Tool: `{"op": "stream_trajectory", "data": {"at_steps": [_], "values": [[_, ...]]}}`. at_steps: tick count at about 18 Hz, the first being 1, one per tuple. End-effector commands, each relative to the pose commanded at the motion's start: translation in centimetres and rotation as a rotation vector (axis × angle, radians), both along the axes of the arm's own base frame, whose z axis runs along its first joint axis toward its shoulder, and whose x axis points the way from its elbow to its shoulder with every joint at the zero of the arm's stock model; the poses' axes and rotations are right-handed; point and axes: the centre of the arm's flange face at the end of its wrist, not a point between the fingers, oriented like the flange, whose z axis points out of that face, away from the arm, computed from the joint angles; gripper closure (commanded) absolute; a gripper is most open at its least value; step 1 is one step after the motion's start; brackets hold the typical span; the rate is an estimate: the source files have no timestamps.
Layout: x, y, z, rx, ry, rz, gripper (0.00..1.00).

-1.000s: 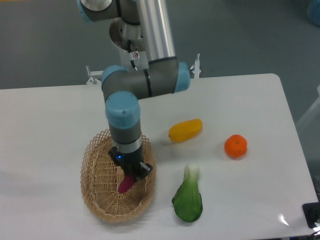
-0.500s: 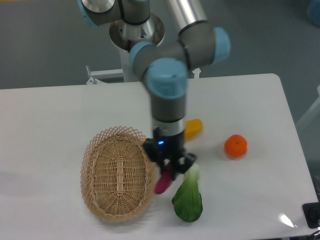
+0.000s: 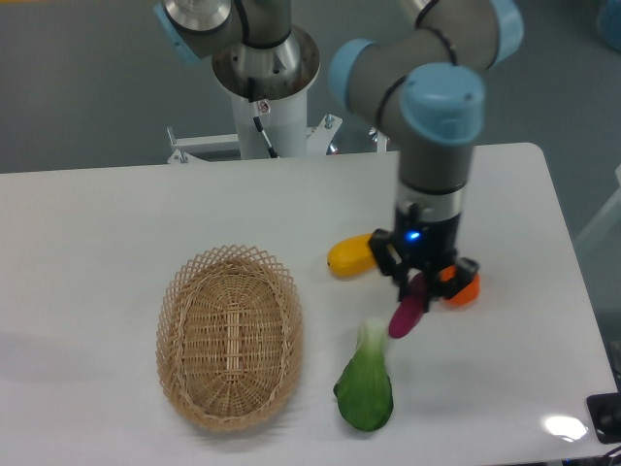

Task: Pick up the sweet potato from the basket
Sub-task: 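Lift the sweet potato out of the basket and carry it toward the orange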

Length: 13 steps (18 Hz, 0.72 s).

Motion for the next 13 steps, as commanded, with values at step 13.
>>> {"op": "stream_trajectory", "data": {"at_steps": [13], "values": [[-3.8,-4.0,-1.3,-0.031,0.017,-0.035,0.86]]}}
